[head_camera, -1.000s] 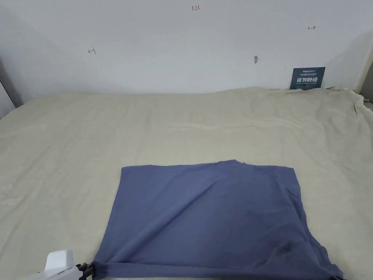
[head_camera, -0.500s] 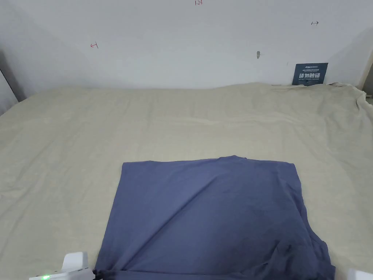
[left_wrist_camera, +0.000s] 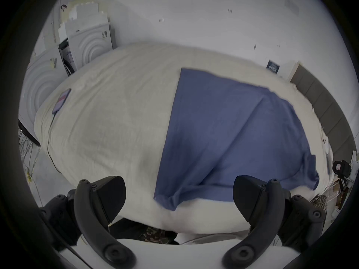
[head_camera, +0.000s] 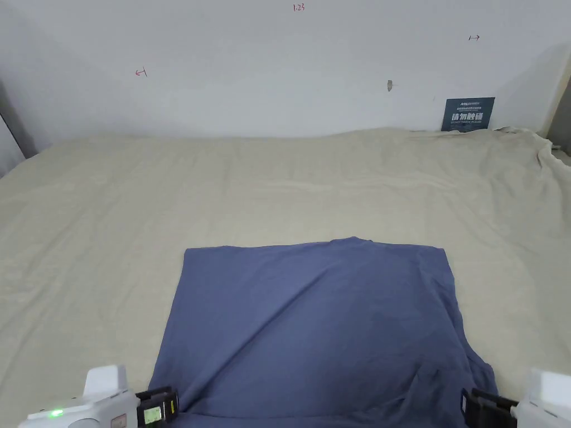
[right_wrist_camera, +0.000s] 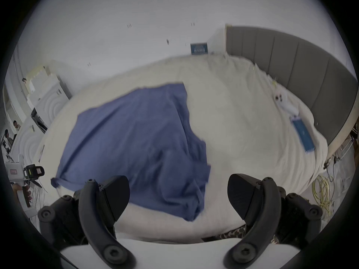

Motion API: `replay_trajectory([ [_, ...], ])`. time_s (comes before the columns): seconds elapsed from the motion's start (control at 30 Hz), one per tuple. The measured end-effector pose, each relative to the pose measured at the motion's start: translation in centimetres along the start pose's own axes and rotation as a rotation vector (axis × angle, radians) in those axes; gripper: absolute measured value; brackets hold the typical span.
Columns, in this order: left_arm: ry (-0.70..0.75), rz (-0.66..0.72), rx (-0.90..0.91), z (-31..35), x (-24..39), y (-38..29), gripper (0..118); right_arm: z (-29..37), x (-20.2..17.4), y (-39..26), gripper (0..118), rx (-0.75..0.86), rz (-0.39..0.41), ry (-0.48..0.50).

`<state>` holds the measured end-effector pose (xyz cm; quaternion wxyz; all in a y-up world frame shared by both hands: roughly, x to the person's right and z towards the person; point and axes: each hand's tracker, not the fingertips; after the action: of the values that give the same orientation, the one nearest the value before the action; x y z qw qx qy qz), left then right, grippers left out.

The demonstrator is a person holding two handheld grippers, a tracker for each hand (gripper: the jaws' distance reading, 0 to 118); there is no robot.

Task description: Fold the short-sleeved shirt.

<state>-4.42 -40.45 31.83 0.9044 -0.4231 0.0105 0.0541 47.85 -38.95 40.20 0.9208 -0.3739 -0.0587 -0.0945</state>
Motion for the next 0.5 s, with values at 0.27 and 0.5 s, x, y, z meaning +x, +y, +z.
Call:
replay_trajectory([
  [0.27,-0.003,0.009,0.201,4.5,1.2,2.8,111,3.4,-2.1,3.8,103,0.210,0.031,-0.005],
  [0.5,0.019,-0.044,0.304,5.3,2.3,1.9,23,4.1,-3.6,3.4,8,0.296,0.123,-0.037],
])
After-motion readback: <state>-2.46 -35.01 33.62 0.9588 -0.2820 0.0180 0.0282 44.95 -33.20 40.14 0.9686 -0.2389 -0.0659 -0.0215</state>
